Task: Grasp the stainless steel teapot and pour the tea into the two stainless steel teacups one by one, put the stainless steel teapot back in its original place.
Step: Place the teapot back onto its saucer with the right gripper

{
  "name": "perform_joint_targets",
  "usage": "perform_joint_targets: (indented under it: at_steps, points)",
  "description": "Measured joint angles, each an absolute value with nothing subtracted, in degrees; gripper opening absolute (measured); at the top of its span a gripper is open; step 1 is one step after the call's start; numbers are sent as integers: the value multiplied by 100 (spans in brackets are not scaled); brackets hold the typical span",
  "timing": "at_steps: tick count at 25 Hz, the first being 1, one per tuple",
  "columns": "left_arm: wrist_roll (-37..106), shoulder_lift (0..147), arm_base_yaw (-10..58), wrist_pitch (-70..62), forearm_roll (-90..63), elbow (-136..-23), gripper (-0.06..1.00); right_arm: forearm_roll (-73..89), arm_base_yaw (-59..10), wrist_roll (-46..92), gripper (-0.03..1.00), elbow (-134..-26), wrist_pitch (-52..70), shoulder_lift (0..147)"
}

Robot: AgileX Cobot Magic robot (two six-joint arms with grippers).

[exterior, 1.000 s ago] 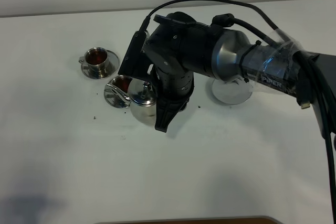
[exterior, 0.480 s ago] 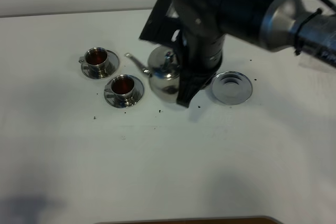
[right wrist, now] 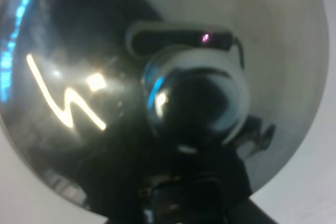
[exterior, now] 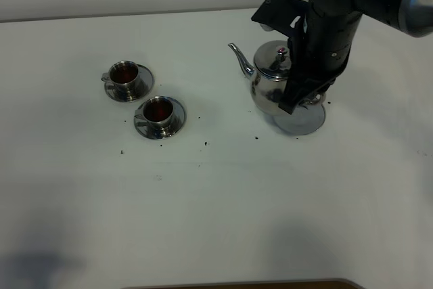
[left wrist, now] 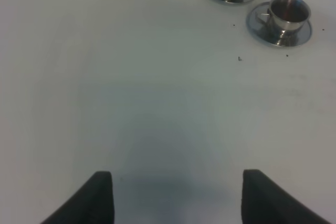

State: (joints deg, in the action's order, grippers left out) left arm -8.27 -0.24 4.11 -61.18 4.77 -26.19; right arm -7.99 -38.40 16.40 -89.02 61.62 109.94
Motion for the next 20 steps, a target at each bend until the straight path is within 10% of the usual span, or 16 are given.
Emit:
perform_joint_targets:
  at_steps: [20]
  points:
    - [-816,-24,411,-6118,477,-2619,58,-1325,-3446,620,19,-7270,3885,11039]
